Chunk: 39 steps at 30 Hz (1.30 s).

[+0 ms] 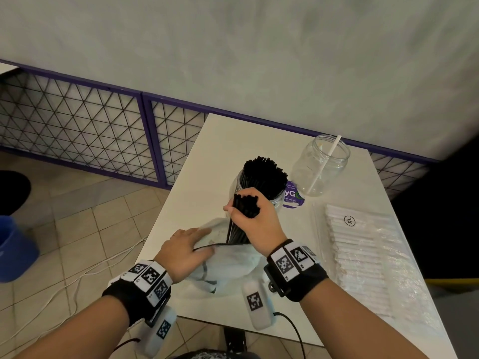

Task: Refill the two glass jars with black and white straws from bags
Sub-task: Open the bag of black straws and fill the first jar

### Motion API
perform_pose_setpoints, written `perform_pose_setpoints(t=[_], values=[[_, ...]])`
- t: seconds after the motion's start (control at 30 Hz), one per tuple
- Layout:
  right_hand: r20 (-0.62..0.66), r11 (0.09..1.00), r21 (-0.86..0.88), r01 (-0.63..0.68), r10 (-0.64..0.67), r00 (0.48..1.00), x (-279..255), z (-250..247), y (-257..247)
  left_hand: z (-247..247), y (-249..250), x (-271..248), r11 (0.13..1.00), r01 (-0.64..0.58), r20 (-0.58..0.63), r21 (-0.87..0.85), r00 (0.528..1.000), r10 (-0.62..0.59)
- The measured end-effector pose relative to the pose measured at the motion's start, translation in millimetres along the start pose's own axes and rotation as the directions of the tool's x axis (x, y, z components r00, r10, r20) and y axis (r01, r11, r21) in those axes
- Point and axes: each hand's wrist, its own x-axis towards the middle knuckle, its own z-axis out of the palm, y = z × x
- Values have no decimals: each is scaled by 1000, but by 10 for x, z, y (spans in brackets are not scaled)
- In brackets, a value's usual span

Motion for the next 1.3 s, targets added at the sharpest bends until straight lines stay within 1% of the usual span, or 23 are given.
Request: perform_pose_setpoints(t=[0.03,0.07,0.1,0.13,0.17,0.2,0.27,0.37,0.5,0.57,0.7,0.87,0.9,0.97,1.03,1.07,1.13,1.2,1.23,1.3], values=[[10,1000,-19,25,-24,1000,-33,-17,-22,-17,42,-1,997,6,-45,-73,999,-9],[19,999,-31,44,-44,999,-68,-31,-33,-29,69,0,991,-17,-110,-131,994,2],[28,998,-31,62,-61,998,-108,-45,-46,-33,88,-1,987,-64,-180,-149,983,37],[36,997,-26,78,-77,996,-147,-60,-54,-36,103,-1,987,-106,-230,-120,970,77],[45,996,-20,92,-91,995,-182,-75,-55,-32,99,8,988,-139,-251,-66,961,119],[54,995,-19,99,-98,994,-215,-90,-50,-21,101,3,989,-151,-234,3,961,147],[76,995,-24,99,-97,992,-264,-116,-36,14,117,-35,982,-146,-163,117,973,164],[103,996,-50,76,-71,992,-303,-142,32,70,109,-79,962,-140,-151,235,972,178],[149,991,-130,28,-9,989,-359,-143,221,90,106,-84,959,-114,-134,258,979,153],[136,989,-149,4,16,991,-358,-131,312,81,109,-78,960,-97,-111,264,985,130],[93,992,-116,-44,55,994,-289,-120,403,52,79,-56,960,-88,-92,264,989,116],[134,976,-216,2,28,991,-220,-86,390,36,27,-48,966,-74,-79,247,992,96],[139,975,-221,16,15,990,-210,-83,377,39,6,-52,962,-58,-76,265,994,81],[150,969,-242,49,-13,989,-202,-88,378,61,-44,-55,929,0,-38,370,999,15],[161,961,-272,58,-14,987,-217,-102,425,118,-89,-44,893,69,10,445,997,-81],[161,962,-270,42,2,987,-231,-109,452,149,-102,-35,889,106,26,446,991,-131],[156,968,-252,0,41,987,-253,-114,491,188,-123,-2,908,198,38,370,973,-227],[170,967,-254,-10,54,984,-259,-104,495,214,-155,50,923,306,49,235,944,-325],[184,967,-256,-7,56,981,-258,-93,491,234,-168,76,920,340,45,197,934,-355],[207,966,-257,-6,61,976,-257,-57,480,262,-170,117,903,380,26,201,919,-393]])
